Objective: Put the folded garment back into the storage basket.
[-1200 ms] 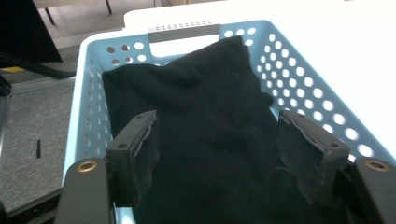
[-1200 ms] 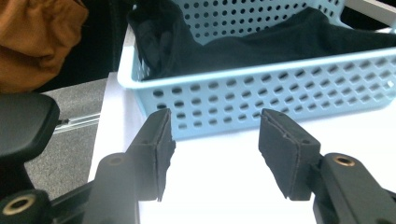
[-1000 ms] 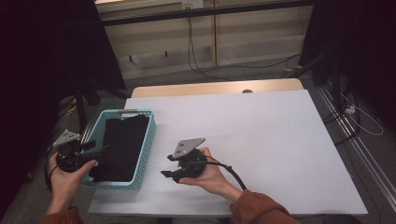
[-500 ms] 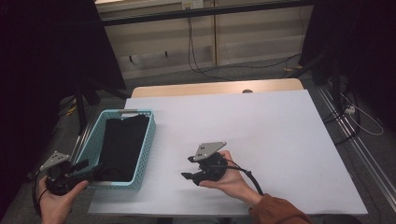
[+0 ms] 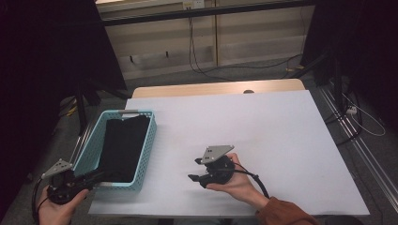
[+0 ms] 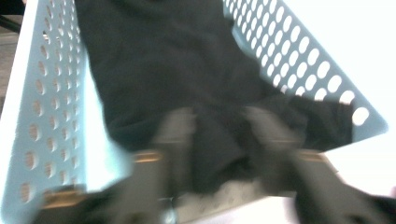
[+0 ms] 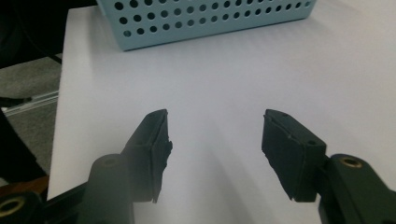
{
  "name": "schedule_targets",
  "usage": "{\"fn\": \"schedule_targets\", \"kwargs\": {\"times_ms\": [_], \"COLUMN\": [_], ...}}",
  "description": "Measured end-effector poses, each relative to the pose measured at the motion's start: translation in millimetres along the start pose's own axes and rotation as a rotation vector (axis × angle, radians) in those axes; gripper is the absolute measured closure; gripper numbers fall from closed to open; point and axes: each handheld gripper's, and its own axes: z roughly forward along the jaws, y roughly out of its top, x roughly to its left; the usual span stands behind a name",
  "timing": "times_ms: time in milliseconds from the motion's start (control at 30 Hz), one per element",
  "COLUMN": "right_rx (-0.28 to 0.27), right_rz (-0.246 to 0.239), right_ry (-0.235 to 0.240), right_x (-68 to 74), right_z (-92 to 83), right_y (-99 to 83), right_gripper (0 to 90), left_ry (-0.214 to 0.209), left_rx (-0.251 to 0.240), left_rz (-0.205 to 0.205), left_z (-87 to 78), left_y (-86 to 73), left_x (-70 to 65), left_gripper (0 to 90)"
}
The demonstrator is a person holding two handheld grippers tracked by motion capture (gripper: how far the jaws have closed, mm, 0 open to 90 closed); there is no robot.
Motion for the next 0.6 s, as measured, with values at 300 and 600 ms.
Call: {"fn": "schedule_targets", "kwargs": {"times_ms": [300,600], "right_rx": [0.005,0.005], "right_rz": [0.001,0.007], "right_ry": [0.003,0.004], "right_x": [-1.1,-2.6], "right_z": [0.5,1.0], "right_y": [-1.3,-2.4], "right_gripper": [41.5,41.3], "left_ry": [0.062,0.118], "left_rx": [0.007,0.014], "left_rz": [-0.006,0.031], "left_z": [1.2,8.4], "left_y": [4.3,3.9], "left_x": [10.6,27.1], "left_gripper": [85.9,85.9]}}
